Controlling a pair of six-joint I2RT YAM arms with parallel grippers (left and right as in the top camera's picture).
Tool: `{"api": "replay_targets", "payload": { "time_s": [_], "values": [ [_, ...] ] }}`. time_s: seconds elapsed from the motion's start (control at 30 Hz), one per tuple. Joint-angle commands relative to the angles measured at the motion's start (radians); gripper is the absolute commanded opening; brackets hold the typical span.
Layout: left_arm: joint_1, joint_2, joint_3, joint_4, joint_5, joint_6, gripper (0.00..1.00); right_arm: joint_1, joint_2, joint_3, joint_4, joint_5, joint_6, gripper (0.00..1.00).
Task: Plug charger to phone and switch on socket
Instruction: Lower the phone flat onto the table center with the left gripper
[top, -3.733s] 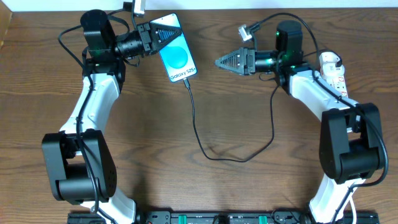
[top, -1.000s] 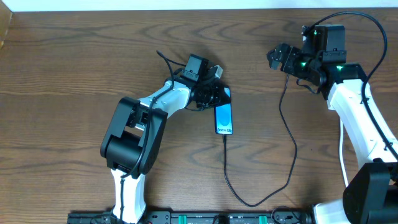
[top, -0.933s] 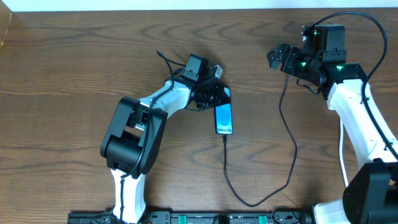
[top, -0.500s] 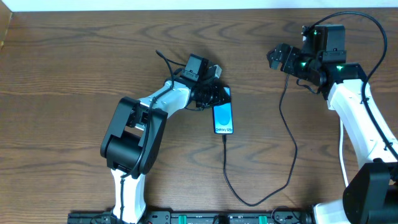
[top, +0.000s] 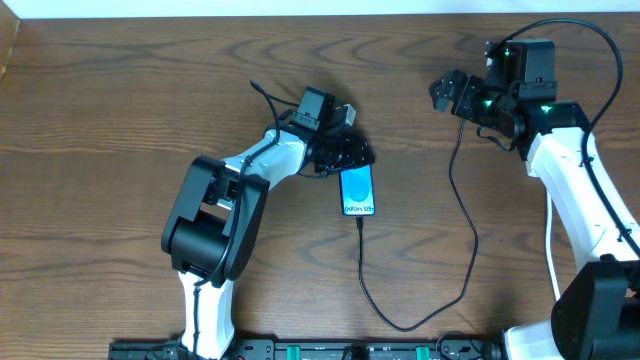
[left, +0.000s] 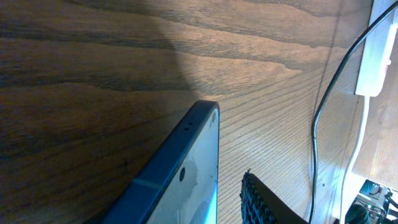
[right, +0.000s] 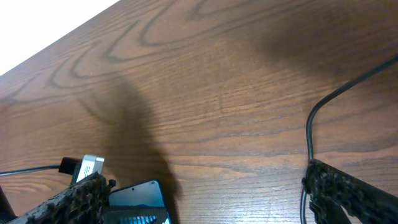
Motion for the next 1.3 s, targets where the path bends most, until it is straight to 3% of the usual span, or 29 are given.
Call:
{"api": "replay_targets", "payload": {
  "time_s": [0.0, 0.5, 1.03, 1.17, 1.27],
  "values": [
    [0.000, 0.007, 0.000, -0.035, -0.098, -0.016, 0.44, 0.001, -0.006, 0.005, -0.004, 0.011, -0.011, 0.99],
    [0.000, 0.007, 0.000, -0.103, -0.251, -0.061, 0.47, 0.001, -0.006, 0.005, -0.013, 0.012, -0.014, 0.98],
    [0.000, 0.007, 0.000, -0.125, -0.271, -0.062, 0.51, 0.001, -0.006, 0.005, -0.016, 0.011, -0.014, 0.97],
    [0.000, 0.007, 0.000, -0.124, -0.272, -0.062, 0.81, 0.001, -0.006, 0.005, -0.021, 0.011, -0.014, 0.98],
    [0.000, 0.007, 0.000, -0.125, -0.287, -0.063, 0.88, 0.001, -0.006, 0.005, -0.023, 0.012, -0.014, 0.98]
  ]
}}
